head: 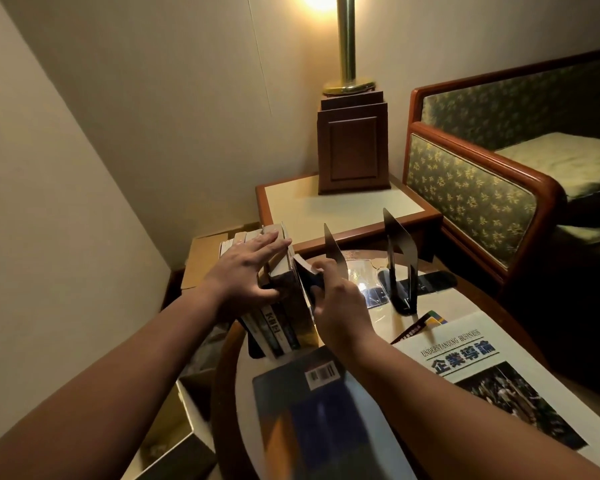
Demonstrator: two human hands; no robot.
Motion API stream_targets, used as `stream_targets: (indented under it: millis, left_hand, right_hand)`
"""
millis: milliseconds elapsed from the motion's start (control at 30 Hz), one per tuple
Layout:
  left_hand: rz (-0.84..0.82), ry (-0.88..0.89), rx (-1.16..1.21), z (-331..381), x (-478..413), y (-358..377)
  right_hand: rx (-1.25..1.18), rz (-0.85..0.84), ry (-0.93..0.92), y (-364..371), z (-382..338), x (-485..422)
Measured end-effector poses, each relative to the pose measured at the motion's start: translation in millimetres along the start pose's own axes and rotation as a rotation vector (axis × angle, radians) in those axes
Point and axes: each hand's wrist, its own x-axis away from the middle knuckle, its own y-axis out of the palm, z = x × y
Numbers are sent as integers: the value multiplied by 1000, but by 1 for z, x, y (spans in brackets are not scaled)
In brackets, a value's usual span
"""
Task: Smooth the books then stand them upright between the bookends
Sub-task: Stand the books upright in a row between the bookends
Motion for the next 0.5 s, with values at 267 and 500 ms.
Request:
stream_targets:
  millis: [267,500]
  left_hand:
    - [29,-9,2,5,2,-1]
    - [36,-10,20,5,3,-1]
  right_hand:
    - [-542,-221,298,35,31,-1]
    - [-622,-382,435,29,36,-6]
